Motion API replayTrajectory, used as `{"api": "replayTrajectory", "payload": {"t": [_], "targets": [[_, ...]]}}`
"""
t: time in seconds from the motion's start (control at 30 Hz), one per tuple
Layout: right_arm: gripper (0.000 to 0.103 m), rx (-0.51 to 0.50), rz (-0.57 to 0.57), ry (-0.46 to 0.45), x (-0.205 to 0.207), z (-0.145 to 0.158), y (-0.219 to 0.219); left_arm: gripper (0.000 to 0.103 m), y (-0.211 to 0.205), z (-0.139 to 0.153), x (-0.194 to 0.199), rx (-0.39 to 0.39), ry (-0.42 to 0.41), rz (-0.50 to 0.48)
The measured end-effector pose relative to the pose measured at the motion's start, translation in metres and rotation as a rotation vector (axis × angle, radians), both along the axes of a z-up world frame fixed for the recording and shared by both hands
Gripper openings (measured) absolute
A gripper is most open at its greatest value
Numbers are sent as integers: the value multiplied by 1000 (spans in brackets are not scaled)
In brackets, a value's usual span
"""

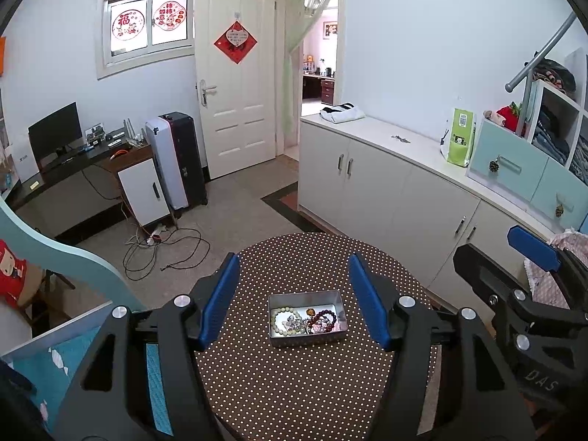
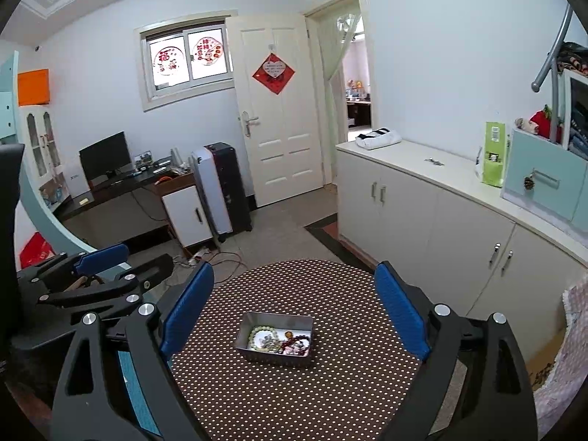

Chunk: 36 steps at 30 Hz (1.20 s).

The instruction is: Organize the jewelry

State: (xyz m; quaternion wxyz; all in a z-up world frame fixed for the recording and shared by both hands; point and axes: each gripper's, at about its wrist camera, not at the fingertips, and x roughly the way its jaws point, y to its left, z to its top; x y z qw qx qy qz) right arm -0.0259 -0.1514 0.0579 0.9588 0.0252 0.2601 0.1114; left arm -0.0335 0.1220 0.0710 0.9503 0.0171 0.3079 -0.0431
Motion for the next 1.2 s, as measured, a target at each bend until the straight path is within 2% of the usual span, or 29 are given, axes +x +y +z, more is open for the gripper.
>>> {"api": "replayTrajectory", "payload": {"t": [0.4,0.57,1.2], "targets": [[86,0,-2,6,-5,-3,1,63,-2,-4,0,-12,5,7],[92,9,-9,11,-3,-3,-3,63,-4,-5,0,-1,3,7],[93,7,-20,8,-3,-6,-7,63,-8,-10,3,4,5,19]]}}
